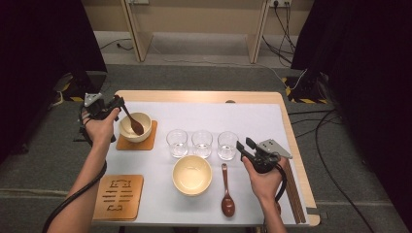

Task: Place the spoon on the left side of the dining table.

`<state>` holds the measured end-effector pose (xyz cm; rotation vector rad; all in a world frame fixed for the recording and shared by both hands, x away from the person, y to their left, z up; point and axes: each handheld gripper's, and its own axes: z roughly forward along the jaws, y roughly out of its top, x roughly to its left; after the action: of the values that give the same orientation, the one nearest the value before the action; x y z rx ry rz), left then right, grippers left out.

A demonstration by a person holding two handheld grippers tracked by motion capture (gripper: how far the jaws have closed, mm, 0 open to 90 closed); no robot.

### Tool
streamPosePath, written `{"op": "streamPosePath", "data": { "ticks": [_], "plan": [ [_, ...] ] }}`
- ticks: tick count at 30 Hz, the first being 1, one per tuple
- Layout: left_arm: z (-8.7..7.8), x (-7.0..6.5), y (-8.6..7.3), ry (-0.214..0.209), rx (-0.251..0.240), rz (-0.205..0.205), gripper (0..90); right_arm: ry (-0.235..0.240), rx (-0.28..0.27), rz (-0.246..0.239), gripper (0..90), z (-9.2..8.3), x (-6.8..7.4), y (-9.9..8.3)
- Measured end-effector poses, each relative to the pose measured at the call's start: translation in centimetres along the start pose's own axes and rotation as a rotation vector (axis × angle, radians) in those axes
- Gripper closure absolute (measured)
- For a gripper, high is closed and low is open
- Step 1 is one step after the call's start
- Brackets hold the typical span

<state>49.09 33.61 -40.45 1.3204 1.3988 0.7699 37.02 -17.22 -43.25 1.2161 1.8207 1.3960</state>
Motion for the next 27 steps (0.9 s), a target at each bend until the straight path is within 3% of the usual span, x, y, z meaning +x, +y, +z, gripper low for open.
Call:
{"op": "streamPosePath", "data": {
  "ticks": [17, 27],
  "plan": [
    [1.1, 2.4, -1.7, 0.066, 0.068, -0.054, 72.1, 0.002, 0.001, 0.0, 57.9, 0.0, 0.0, 0.0],
    [0.9, 2.7, -2.4, 0.076, 0.091, -0.038, 73.5, 0.002, 0.004, 0.0, 58.0, 0.1, 0.1, -0.1]
  ]
}}
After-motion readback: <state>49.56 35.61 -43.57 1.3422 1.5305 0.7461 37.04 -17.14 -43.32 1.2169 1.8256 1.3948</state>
